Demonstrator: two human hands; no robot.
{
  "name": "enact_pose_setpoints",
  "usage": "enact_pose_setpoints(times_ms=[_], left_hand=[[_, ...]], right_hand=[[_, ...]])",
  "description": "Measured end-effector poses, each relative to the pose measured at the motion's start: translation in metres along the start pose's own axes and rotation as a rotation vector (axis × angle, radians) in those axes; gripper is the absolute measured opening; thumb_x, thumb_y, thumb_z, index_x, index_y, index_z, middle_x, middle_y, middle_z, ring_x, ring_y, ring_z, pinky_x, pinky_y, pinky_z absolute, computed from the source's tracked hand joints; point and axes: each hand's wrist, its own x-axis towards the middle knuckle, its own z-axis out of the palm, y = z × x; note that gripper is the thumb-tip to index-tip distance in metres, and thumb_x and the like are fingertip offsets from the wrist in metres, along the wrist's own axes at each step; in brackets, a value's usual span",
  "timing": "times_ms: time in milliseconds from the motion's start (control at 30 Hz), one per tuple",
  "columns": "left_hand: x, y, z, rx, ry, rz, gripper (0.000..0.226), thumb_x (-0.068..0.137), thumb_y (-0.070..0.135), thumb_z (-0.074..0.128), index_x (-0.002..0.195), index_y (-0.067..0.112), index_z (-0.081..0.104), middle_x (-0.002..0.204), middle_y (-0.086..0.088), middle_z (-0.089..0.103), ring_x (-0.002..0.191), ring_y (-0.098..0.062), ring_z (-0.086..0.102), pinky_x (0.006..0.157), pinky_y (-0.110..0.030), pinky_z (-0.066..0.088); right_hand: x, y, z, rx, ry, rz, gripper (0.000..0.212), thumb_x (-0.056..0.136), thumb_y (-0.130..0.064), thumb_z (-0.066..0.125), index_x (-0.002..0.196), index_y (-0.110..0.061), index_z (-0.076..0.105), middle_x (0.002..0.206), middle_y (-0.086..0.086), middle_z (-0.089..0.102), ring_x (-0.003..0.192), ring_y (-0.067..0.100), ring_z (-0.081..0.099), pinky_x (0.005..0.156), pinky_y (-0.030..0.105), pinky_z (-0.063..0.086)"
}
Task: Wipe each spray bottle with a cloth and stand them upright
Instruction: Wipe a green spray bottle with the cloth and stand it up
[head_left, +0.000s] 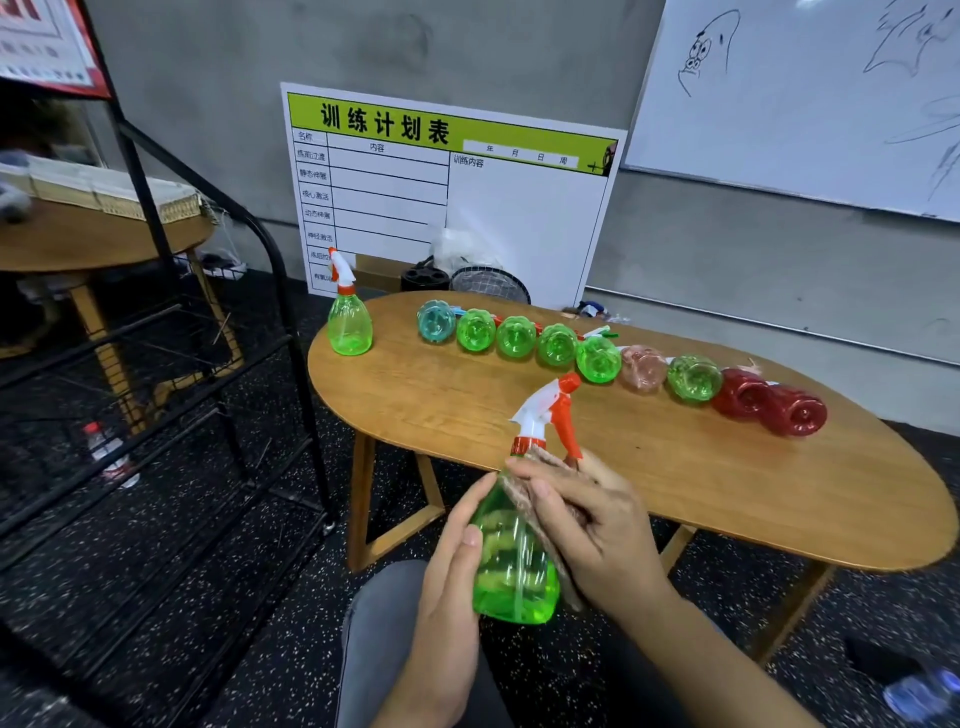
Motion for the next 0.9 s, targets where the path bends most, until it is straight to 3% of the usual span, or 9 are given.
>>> enact_pose_setpoints(times_ms=[67, 167, 267, 367, 533, 633, 767, 900], left_hand=[[-0.001, 0.003, 0.001, 0.024, -0.028, 0.026, 0.058, 0.094, 0.056, 0.067, 0.147, 0.036, 0.056, 0.146, 0.005, 0.065, 0.136, -0.019, 0.061, 0.107, -0.037, 0.054], [-0.001, 0.005, 0.002, 0.044, -0.06, 0.02, 0.094, 0.075, 0.057, 0.09, 0.153, 0.027, 0.047, 0.145, -0.001, 0.066, 0.134, -0.022, 0.063, 0.106, -0.033, 0.054], [-0.001, 0.0, 0.003, 0.013, -0.066, 0.04, 0.082, 0.078, 0.044, 0.09, 0.15, 0.037, 0.052, 0.145, -0.002, 0.065, 0.135, -0.024, 0.063, 0.109, -0.043, 0.054], [-0.002, -0.001, 0.004, -0.035, -0.048, 0.022, 0.07, 0.081, 0.044, 0.078, 0.147, 0.041, 0.055, 0.142, 0.005, 0.067, 0.133, -0.019, 0.064, 0.101, -0.037, 0.057], [0.0, -0.003, 0.002, -0.062, -0.056, -0.009, 0.057, 0.091, 0.044, 0.073, 0.145, 0.047, 0.057, 0.15, 0.001, 0.062, 0.139, -0.025, 0.059, 0.113, -0.051, 0.046], [0.002, -0.009, 0.0, 0.002, -0.076, -0.021, 0.057, 0.094, 0.057, 0.064, 0.149, 0.052, 0.051, 0.16, 0.007, 0.051, 0.149, -0.025, 0.047, 0.122, -0.06, 0.034], [0.003, -0.01, 0.0, -0.033, -0.071, -0.039, 0.047, 0.098, 0.048, 0.056, 0.145, 0.05, 0.057, 0.154, 0.007, 0.058, 0.143, -0.023, 0.055, 0.12, -0.057, 0.04], [0.003, -0.005, 0.001, -0.044, -0.037, -0.034, 0.043, 0.104, 0.04, 0.051, 0.146, 0.043, 0.058, 0.15, 0.002, 0.062, 0.139, -0.024, 0.059, 0.118, -0.052, 0.044]], right_hand=[[0.003, 0.0, 0.002, 0.05, -0.008, 0.061, 0.028, 0.102, -0.03, 0.058, 0.122, -0.027, 0.078, 0.116, -0.016, 0.069, 0.103, 0.008, 0.07, 0.082, 0.02, 0.053], [0.002, 0.0, 0.002, 0.072, -0.026, 0.057, 0.027, 0.103, -0.031, 0.059, 0.123, -0.028, 0.078, 0.114, -0.013, 0.069, 0.097, 0.012, 0.071, 0.077, 0.026, 0.056], [0.003, 0.004, -0.002, 0.116, -0.008, 0.135, 0.027, 0.102, -0.034, 0.06, 0.124, -0.031, 0.077, 0.088, -0.001, 0.062, 0.076, 0.013, 0.061, 0.062, 0.031, 0.049], [0.005, 0.006, -0.009, 0.154, 0.1, 0.203, 0.029, 0.1, -0.038, 0.059, 0.121, -0.031, 0.077, 0.077, -0.005, 0.051, 0.07, 0.006, 0.049, 0.061, 0.021, 0.038], [0.011, 0.001, -0.013, 0.169, 0.125, 0.223, 0.03, 0.099, -0.038, 0.059, 0.121, -0.031, 0.077, 0.076, -0.009, 0.05, 0.068, 0.004, 0.049, 0.062, 0.017, 0.038], [0.014, -0.001, -0.012, 0.13, 0.102, 0.218, 0.029, 0.1, -0.037, 0.059, 0.123, -0.033, 0.077, 0.077, -0.007, 0.051, 0.066, 0.008, 0.049, 0.06, 0.021, 0.038], [0.009, -0.006, -0.002, 0.088, 0.04, 0.281, 0.026, 0.103, -0.038, 0.058, 0.122, -0.046, 0.074, 0.091, -0.012, 0.064, 0.079, 0.013, 0.064, 0.068, 0.033, 0.054], [-0.002, -0.011, 0.004, -0.101, -0.033, 0.129, 0.029, 0.103, -0.045, 0.054, 0.127, -0.045, 0.071, 0.082, -0.013, 0.05, 0.066, 0.012, 0.055, 0.051, 0.031, 0.047]])
